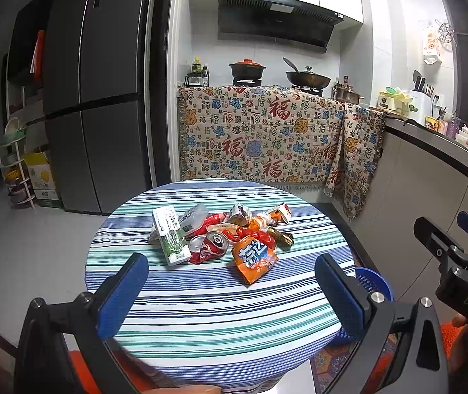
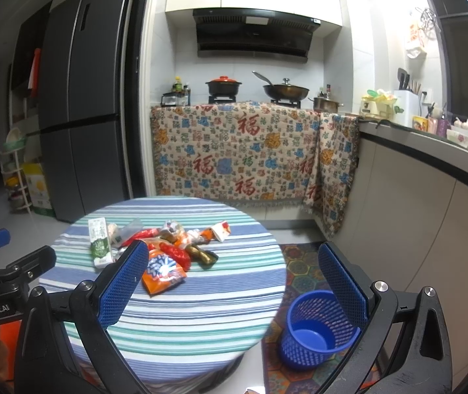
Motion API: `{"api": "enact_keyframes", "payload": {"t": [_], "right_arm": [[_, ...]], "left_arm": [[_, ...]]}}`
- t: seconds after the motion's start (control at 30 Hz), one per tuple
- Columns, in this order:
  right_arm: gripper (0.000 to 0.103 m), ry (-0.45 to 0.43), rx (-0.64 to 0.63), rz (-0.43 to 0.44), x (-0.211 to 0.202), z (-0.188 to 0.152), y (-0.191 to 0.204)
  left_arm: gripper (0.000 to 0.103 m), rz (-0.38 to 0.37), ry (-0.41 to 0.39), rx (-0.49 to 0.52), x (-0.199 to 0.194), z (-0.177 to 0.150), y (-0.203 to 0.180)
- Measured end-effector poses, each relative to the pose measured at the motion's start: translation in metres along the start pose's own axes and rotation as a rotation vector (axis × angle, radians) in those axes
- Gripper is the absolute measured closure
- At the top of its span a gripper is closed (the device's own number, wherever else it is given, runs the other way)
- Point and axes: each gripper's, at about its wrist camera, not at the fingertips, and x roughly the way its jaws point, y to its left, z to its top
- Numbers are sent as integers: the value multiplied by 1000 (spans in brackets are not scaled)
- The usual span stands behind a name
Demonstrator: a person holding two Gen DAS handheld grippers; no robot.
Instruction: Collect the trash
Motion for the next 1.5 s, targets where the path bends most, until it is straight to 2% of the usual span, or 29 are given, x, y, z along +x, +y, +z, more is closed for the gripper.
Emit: {"api": "enact_keyframes", "payload": {"t": [1.5], "right_arm": [[0,-2,3,-3,-1,0,-7]], "left_arm": [[0,-1,4,-1,0,2,-2]]}}
